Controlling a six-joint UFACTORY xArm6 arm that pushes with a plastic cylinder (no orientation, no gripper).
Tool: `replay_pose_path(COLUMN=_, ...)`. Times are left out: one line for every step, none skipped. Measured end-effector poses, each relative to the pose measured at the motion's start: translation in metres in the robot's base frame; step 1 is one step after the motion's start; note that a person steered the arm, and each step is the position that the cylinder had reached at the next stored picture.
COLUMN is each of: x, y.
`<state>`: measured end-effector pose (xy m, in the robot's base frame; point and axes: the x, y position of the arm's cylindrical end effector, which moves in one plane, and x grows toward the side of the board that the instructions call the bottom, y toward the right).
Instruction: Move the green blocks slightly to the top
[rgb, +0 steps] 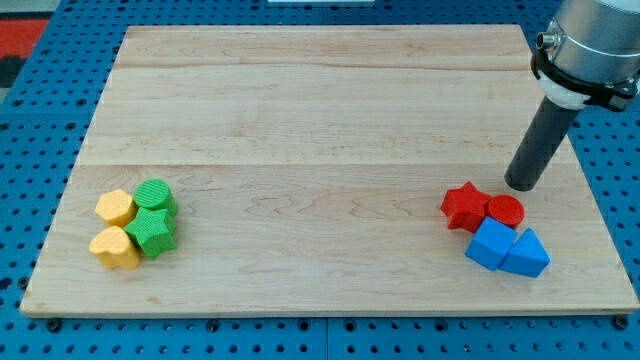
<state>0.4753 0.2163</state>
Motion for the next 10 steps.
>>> replay_pose_path(x=-0.007, y=0.000)
replay_pose_path(x=-0.025, y=0.005)
replay_pose_path(x=-0.043, y=0.014)
replay_pose_path(x=-0.045, y=0.058)
replay_pose_path(x=-0.045, y=0.123)
replay_pose_path(x=-0.044, y=0.129)
replay_pose_path(x=0.016, y=0.124)
replay_pose_path(x=0.096, y=0.105)
replay_pose_path(x=0.142, y=0.067)
replay_pose_path(x=0.143, y=-0.039)
